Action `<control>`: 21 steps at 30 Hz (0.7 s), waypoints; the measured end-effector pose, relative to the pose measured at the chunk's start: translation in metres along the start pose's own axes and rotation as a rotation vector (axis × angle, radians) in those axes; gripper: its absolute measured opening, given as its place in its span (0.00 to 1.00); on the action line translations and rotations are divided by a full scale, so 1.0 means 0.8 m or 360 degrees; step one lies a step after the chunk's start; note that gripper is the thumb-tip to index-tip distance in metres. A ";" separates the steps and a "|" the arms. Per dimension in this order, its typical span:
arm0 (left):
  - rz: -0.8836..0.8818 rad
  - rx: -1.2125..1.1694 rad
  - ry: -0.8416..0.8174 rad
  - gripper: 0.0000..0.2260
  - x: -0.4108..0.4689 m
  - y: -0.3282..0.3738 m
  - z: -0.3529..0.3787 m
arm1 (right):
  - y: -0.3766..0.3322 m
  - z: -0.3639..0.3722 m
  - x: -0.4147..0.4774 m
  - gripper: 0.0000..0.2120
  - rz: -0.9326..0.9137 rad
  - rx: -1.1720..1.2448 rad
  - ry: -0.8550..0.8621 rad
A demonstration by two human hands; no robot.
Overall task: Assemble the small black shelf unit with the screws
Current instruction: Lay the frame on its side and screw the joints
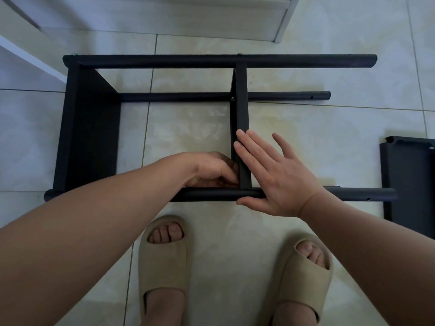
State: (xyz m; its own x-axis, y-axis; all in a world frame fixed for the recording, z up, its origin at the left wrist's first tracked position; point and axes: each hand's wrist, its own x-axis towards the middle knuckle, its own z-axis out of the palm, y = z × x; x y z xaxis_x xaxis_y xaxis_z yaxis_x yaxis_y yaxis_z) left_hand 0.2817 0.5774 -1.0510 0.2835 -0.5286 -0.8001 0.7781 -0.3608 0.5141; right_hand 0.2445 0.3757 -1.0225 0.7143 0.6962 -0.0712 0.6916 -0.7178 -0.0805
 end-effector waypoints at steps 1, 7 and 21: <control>-0.0010 -0.0002 -0.0015 0.08 0.000 -0.001 0.000 | 0.000 0.000 0.000 0.48 0.0000 0.0002 0.0000; -0.0047 -0.0008 -0.0080 0.13 -0.001 -0.005 0.003 | 0.001 0.000 0.000 0.48 -0.0002 0.0011 -0.0006; 0.0009 0.0063 -0.0060 0.07 -0.001 -0.001 0.003 | 0.001 0.001 0.002 0.48 0.0004 0.0022 -0.0013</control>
State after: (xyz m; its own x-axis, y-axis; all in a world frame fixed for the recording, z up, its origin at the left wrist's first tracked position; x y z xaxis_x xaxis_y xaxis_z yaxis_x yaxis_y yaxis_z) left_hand 0.2797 0.5760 -1.0502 0.2663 -0.5591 -0.7852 0.7535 -0.3873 0.5313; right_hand 0.2457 0.3761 -1.0233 0.7152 0.6944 -0.0795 0.6881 -0.7195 -0.0941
